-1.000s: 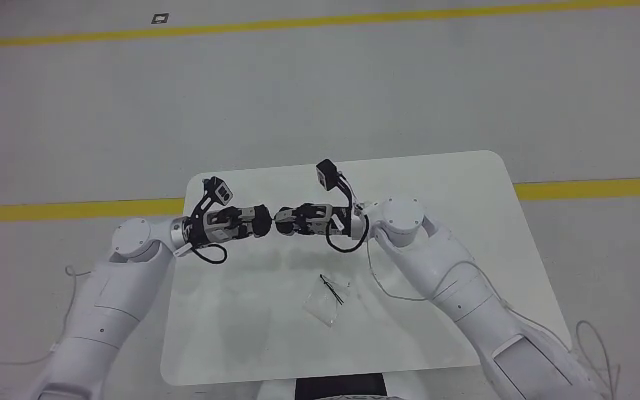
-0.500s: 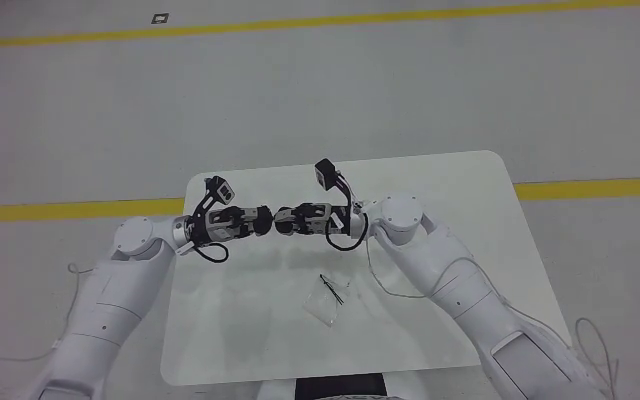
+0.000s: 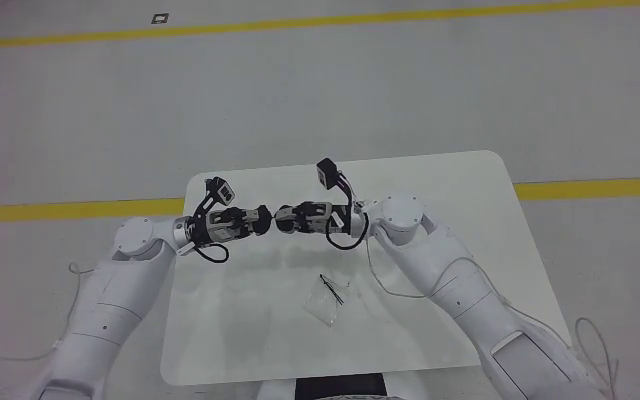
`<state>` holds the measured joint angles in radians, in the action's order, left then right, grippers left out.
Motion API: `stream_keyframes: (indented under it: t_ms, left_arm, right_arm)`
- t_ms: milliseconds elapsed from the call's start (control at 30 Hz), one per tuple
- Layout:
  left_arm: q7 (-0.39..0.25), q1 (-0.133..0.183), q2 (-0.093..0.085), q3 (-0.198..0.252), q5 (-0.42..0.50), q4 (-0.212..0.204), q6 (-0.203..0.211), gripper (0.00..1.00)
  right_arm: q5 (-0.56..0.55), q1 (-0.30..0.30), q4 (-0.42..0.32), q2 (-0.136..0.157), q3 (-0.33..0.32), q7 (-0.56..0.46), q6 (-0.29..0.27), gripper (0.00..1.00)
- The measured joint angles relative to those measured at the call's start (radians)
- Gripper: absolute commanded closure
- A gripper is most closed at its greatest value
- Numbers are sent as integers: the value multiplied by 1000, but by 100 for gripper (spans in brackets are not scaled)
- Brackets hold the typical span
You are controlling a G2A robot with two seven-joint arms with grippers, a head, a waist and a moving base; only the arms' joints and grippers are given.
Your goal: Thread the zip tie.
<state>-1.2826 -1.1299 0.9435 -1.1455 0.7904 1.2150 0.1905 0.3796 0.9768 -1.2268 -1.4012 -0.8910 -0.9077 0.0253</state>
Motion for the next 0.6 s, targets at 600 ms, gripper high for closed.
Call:
stream_keyframes:
  t_ms: [600]
  left_arm:
    - [-22, 16, 1, 3, 3, -26, -3, 100]
  right_arm:
    - [12, -21, 14, -9, 19, 6, 0, 100]
